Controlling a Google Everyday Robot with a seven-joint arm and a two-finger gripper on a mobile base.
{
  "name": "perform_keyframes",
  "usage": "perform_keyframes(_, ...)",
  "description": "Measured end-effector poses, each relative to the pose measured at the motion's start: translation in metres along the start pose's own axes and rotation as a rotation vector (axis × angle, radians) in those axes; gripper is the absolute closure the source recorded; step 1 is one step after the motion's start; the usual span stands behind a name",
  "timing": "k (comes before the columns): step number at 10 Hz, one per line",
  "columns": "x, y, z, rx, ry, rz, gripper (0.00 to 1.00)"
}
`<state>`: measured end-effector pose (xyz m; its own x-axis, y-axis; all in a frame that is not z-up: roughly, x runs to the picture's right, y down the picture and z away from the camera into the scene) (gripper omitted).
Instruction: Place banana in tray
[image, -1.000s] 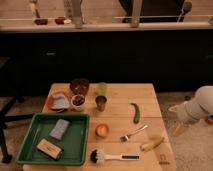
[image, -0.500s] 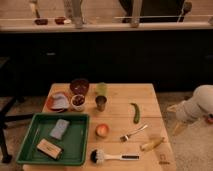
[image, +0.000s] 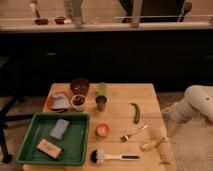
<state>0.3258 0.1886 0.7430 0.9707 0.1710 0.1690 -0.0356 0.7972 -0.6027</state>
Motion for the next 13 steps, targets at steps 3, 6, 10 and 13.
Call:
perform_keyframes(3,0.011,0.013,0.017,0.000,-0.005,-0.001,0.20)
perform_keyframes(6,0.024,0.026,0.034,-0.012,-0.001,0.021,0.20)
perform_keyframes(10,0.025,0.034,0.055,-0.057,0.025,0.014,0.20)
perform_keyframes(13,0.025,0.038,0.066,-0.083,0.031,0.012,0.20)
